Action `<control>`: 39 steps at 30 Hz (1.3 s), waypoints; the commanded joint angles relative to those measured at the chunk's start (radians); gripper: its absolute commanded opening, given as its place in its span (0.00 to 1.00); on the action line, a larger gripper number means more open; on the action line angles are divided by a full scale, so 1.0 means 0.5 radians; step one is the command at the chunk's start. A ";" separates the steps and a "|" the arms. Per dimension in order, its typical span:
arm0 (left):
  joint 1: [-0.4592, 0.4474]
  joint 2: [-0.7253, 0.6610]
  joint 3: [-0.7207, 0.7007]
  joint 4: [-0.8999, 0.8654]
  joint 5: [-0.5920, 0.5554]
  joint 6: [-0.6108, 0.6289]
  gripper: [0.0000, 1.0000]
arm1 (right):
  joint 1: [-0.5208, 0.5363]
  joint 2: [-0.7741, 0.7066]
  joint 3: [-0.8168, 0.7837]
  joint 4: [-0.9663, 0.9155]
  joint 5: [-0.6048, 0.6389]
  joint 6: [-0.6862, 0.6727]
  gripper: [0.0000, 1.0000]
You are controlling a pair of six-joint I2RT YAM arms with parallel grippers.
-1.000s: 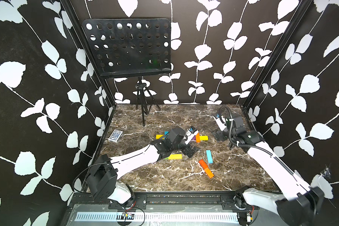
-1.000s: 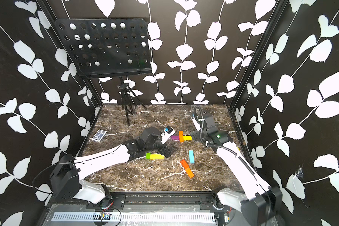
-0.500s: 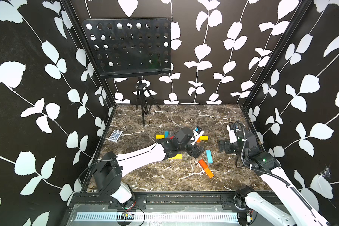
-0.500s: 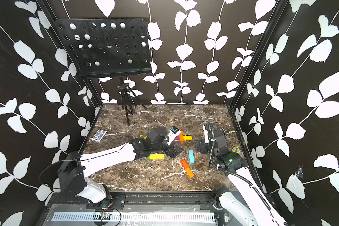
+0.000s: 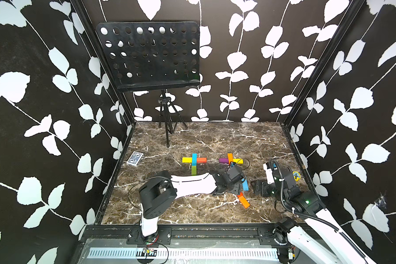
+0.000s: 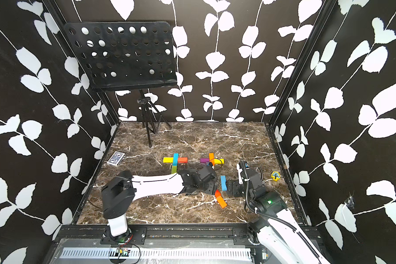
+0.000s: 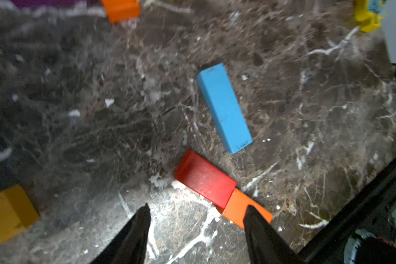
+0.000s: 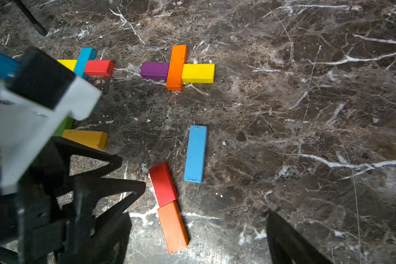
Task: Assemble the letter t with building blocks
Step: Pick up the building block from the center of the board.
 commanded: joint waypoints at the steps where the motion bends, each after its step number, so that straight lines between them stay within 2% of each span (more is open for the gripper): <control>1: -0.017 0.009 0.129 -0.140 -0.059 -0.295 0.63 | 0.110 0.035 -0.086 -0.004 0.074 0.186 0.87; 8: -0.017 0.131 0.308 -0.302 -0.048 -0.483 0.57 | 0.432 -0.206 -0.253 -0.004 0.253 0.352 0.99; 17: -0.018 0.257 0.387 -0.391 0.063 -0.702 0.51 | 0.958 -0.267 -0.335 -0.033 0.648 0.532 0.99; 27: -0.035 0.322 0.419 -0.429 0.081 -0.805 0.51 | 1.373 -0.257 -0.314 -0.084 0.945 0.612 0.99; 32: -0.046 0.349 0.463 -0.427 0.084 -0.815 0.53 | 1.530 -0.295 -0.334 -0.098 1.055 0.671 0.99; 39: -0.046 0.476 0.579 -0.459 0.091 -0.803 0.54 | 1.559 -0.389 -0.365 -0.117 1.046 0.678 0.99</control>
